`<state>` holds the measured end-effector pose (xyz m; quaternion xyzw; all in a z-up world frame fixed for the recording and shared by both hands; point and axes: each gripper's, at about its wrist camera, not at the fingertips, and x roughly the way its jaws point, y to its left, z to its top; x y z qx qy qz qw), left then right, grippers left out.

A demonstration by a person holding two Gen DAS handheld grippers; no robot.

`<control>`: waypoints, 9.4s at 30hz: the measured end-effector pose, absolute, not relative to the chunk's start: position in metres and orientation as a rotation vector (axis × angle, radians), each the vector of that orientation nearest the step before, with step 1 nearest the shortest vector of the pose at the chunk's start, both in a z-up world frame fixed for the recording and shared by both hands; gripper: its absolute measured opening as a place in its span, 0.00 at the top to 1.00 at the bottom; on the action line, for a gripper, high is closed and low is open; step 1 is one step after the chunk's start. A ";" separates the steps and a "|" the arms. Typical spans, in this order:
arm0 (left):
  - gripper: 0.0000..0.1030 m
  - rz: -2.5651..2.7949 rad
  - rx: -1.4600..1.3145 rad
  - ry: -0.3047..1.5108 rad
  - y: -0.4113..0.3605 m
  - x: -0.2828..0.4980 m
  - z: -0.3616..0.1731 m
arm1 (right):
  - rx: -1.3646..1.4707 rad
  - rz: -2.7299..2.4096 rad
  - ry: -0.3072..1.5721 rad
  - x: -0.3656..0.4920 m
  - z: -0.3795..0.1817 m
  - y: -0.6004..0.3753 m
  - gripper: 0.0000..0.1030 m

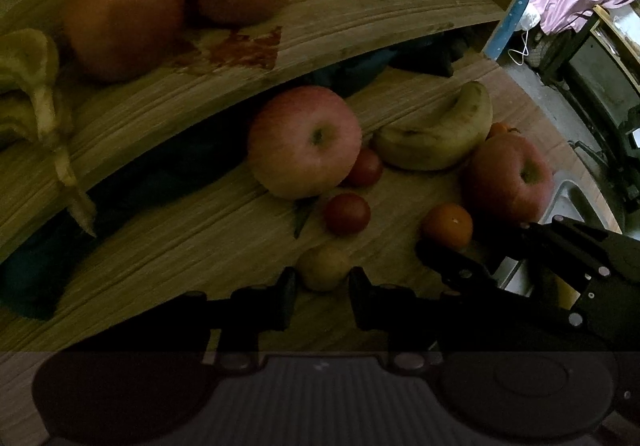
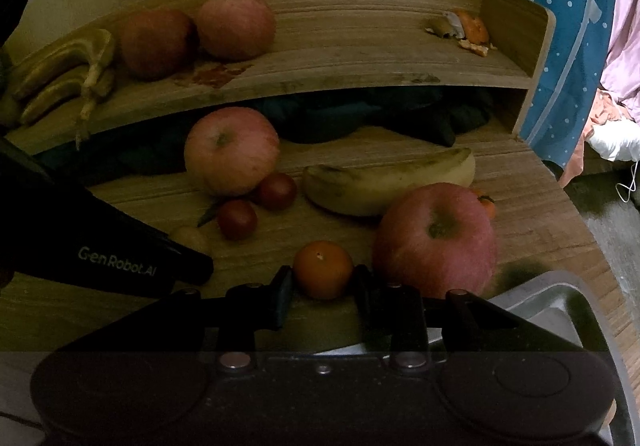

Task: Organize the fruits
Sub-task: 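Grasp the orange tangerine with the right gripper while the left grasps another brown fruit, then carry the tangerine and brown fruit onto the tray and open both grippers, then withdraw both tools from the tray toward the fruits on the desk, then grasp a red apple with the left gripper while the right gripper grasps a small red tomato, then carry the apple and tomato over the metal tray and open both grippers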

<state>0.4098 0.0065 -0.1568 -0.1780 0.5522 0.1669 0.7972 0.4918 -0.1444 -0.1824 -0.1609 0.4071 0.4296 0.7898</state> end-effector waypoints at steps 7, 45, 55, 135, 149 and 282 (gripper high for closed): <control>0.70 0.349 -0.381 1.169 0.002 0.397 -0.148 | -0.332 0.925 0.864 0.477 -0.172 -0.151 0.67; 0.70 0.056 -0.261 1.100 -0.118 0.312 -0.101 | -0.191 0.572 0.783 0.348 -0.113 -0.303 0.67; 0.70 0.054 -0.257 1.121 -0.167 0.375 -0.108 | -0.195 0.569 0.799 0.408 -0.121 -0.348 0.67; 0.00 0.426 -0.243 1.102 -0.056 0.285 -0.095 | -0.242 0.589 0.950 0.334 -0.127 -0.308 0.01; 0.00 0.471 -0.290 1.056 -0.005 0.236 -0.087 | -0.298 0.660 0.859 0.299 -0.106 -0.250 0.01; 0.31 0.483 -0.610 1.136 0.034 0.362 -0.150 | -0.348 1.060 0.833 0.445 -0.168 -0.143 0.76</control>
